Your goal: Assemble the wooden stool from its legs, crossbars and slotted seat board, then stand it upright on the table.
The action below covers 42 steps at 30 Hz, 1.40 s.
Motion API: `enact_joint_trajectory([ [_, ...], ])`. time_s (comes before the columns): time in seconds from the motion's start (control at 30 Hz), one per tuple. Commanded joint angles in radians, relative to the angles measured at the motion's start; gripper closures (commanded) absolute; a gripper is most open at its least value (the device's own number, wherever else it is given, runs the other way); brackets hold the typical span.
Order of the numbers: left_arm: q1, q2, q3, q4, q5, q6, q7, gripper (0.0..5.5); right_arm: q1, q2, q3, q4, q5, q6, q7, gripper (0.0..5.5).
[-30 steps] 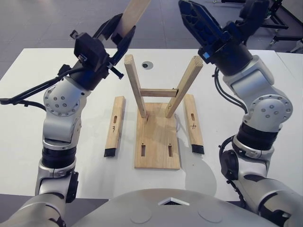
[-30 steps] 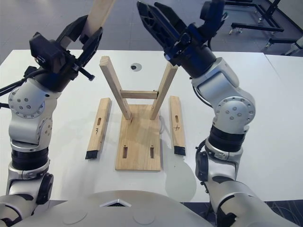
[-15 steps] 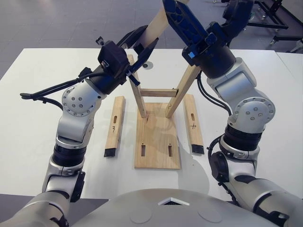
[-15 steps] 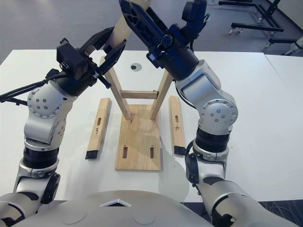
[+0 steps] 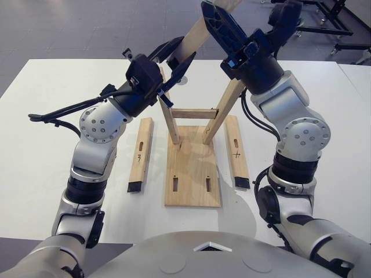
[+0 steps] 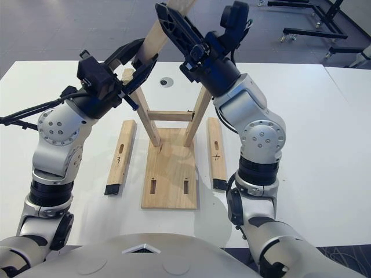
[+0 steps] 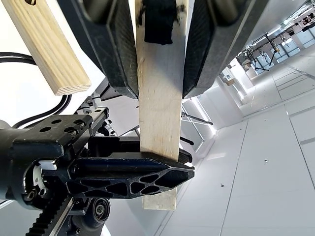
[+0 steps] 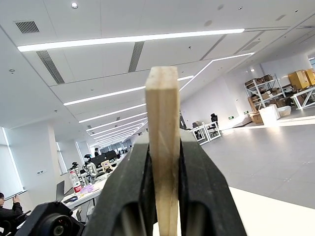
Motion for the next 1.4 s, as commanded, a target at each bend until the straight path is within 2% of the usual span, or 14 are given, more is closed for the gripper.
enact_joint_trajectory([
  [0.03, 0.0, -0.003, 0.0, 0.008, -0.003, 0.005, -0.014, 4.22, -0.001, -0.001, -0.002, 0.007, -0.015, -0.012, 0.007, 5.11],
  [0.13, -0.005, -0.01, 0.011, 0.018, -0.007, 0.021, -0.001, 4.22, -0.002, 0.001, -0.005, 0.007, -0.022, -0.02, 0.01, 5.11],
  [0.17, -0.005, -0.014, 0.02, 0.02, -0.011, 0.029, 0.008, 3.84, -0.001, 0.002, -0.012, 0.004, -0.019, -0.023, 0.007, 5.11],
  [0.27, -0.003, -0.019, 0.043, 0.021, -0.007, 0.043, 0.029, 3.39, 0.004, -0.003, -0.043, 0.004, -0.002, -0.031, -0.004, 5.11],
  [0.37, 0.003, -0.014, 0.077, 0.016, 0.002, 0.059, 0.053, 2.92, 0.023, -0.038, -0.14, 0.01, 0.077, -0.036, -0.005, 5.11],
  [0.53, 0.044, 0.003, 0.123, -0.023, 0.013, 0.08, 0.076, 2.9, 0.119, -0.123, -0.303, -0.011, 0.297, -0.02, 0.022, 5.11],
  [0.63, 0.078, 0.007, 0.167, -0.087, 0.019, 0.11, 0.109, 2.9, 0.205, -0.133, -0.327, -0.08, 0.384, -0.028, -0.095, 5.11],
  [0.73, 0.132, 0.022, 0.247, -0.161, 0.023, 0.153, 0.149, 2.9, 0.299, -0.107, -0.369, -0.117, 0.301, -0.104, -0.3, 5.11],
  [0.87, 0.189, 0.035, 0.339, -0.245, 0.043, 0.217, 0.202, 2.9, 0.388, -0.093, -0.324, -0.14, 0.148, -0.127, -0.455, 5.11],
  [1.0, 0.225, 0.042, 0.36, -0.274, 0.053, 0.249, 0.214, 2.9, 0.494, -0.102, -0.24, -0.234, 0.069, -0.092, -0.496, 5.11],
  [1.1, 0.202, 0.044, 0.362, -0.279, 0.052, 0.278, 0.221, 2.9, 0.649, -0.148, -0.176, -0.306, -0.068, -0.08, -0.451, 5.11],
  [1.17, 0.194, 0.048, 0.36, -0.279, 0.047, 0.294, 0.217, 2.9, 0.774, -0.202, -0.086, -0.365, -0.247, -0.123, -0.364, 5.11],
  [1.27, 0.201, 0.05, 0.356, -0.279, 0.044, 0.305, 0.21, 2.9, 0.901, -0.189, -0.021, -0.395, -0.377, -0.17, -0.321, 5.11],
  [1.4, 0.194, 0.056, 0.357, -0.264, 0.037, 0.308, 0.205, 2.9, 0.94, -0.15, 0.01, -0.378, -0.44, -0.21, -0.288, 5.11],
])
